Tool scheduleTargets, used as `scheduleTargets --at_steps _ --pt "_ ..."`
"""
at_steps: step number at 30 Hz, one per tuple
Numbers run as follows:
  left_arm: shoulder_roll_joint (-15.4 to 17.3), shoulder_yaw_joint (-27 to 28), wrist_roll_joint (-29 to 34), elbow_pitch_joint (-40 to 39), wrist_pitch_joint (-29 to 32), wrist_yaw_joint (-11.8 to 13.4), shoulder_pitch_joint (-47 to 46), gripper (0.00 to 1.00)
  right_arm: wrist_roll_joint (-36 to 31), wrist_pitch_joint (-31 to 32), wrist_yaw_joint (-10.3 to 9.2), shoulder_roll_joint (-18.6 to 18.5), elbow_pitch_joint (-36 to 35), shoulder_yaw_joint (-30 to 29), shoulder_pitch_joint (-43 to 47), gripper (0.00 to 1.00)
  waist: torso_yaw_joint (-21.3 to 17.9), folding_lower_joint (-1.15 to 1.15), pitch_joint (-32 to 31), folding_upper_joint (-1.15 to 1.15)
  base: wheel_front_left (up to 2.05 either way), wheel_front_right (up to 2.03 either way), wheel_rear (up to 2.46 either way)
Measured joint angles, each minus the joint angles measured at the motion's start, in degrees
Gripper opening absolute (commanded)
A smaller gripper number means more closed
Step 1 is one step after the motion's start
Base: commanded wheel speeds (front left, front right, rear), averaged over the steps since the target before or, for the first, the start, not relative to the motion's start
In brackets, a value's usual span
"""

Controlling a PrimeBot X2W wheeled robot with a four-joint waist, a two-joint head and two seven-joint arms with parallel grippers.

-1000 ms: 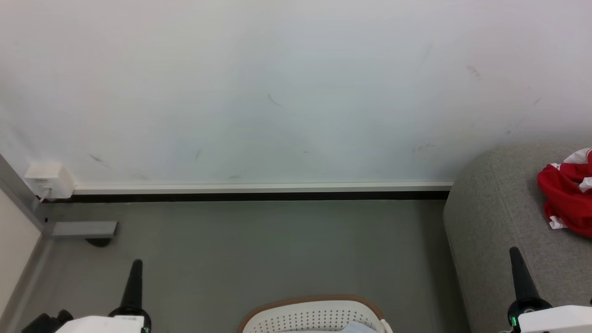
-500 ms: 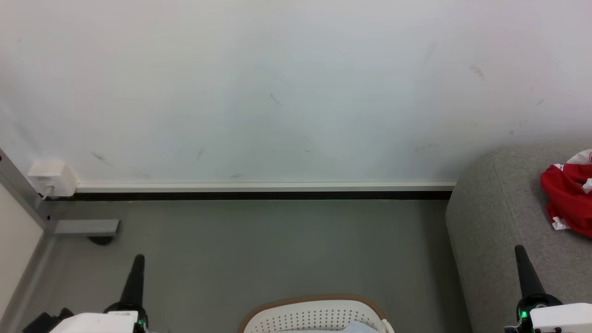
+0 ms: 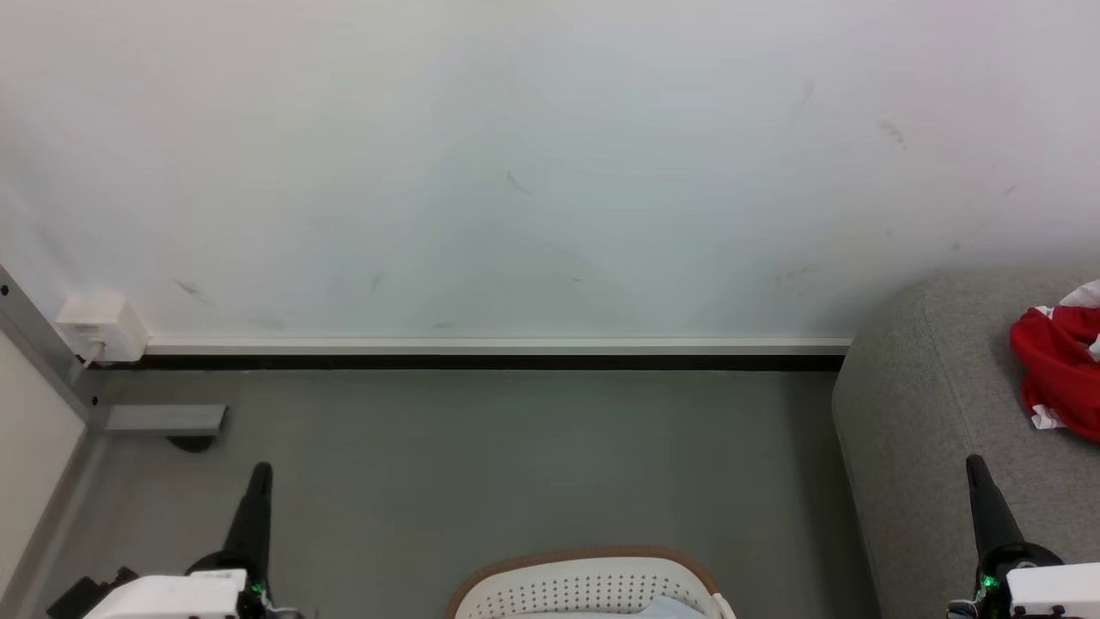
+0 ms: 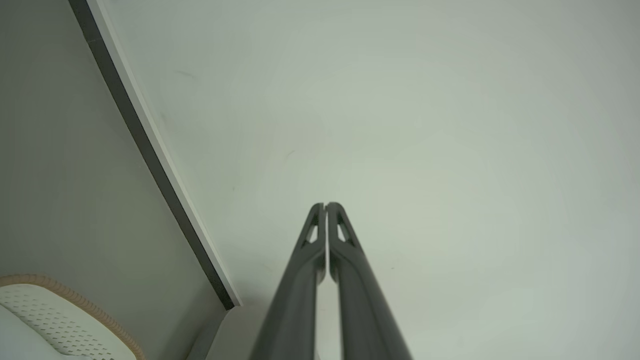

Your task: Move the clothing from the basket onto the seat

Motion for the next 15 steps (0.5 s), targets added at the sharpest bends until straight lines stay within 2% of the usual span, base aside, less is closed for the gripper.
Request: scheduleTargets --at_steps 15 --pt "0.1 -0.1 -6.2 -0.7 1.8 0.1 -0.5 0.0 6.7 0.8 -0.01 -0.7 -0.2 -0.3 -0.4 0.0 0.4 0.0 0.1 0.0 0.0 0.0 0.0"
